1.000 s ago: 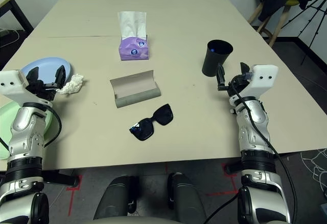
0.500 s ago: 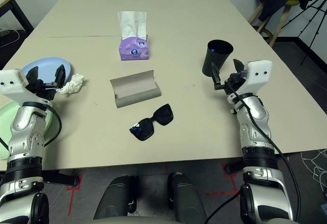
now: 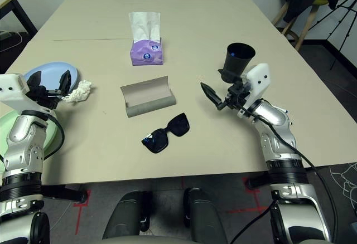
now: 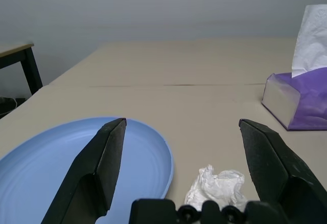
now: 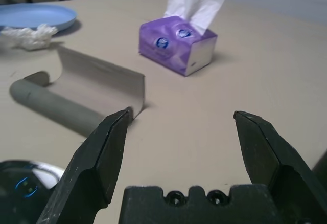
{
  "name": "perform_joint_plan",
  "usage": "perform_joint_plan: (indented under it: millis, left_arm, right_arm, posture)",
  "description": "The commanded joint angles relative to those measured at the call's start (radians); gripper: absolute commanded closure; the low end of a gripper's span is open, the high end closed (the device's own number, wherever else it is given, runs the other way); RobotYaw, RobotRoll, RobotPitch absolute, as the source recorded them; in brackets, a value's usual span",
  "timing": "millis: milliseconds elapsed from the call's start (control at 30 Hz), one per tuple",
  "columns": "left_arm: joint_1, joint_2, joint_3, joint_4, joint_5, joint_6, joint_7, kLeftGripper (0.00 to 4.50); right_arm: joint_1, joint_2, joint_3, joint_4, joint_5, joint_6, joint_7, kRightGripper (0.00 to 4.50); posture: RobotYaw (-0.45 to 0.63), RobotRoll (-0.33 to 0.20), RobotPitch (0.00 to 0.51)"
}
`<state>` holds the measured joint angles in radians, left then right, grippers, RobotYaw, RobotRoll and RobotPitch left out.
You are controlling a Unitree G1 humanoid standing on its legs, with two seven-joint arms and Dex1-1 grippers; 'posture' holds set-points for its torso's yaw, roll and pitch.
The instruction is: Organize and tidy the items on the table.
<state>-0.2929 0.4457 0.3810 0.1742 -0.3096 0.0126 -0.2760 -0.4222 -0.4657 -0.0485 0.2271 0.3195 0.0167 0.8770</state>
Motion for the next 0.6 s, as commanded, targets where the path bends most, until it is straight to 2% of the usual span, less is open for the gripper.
perform_joint_plan:
  millis: [33,400,600]
  left_arm:
    - [0.025,0.014,0.005,-0.024,0.001,0.022,-0.007,0.0]
    - [0.072,0.057,0.013,-0.09,-0.01,0.072,-0.04,0.0]
    - [0.057,0.14,0.034,-0.074,-0.03,0.144,-0.101,0.0]
  right_arm:
    - [-0.025,-0.015,0.024,-0.032,0.01,0.021,0.052,0.03]
    - [-0.05,-0.021,0.032,-0.02,0.035,0.071,0.155,0.03]
    - [-0.061,-0.044,0.055,-0.019,0.048,0.062,0.275,0.03]
  posture:
    - [0.1,0.0,0.141]
    - [0.17,0.0,0.149]
    - [0.17,0.0,0.149]
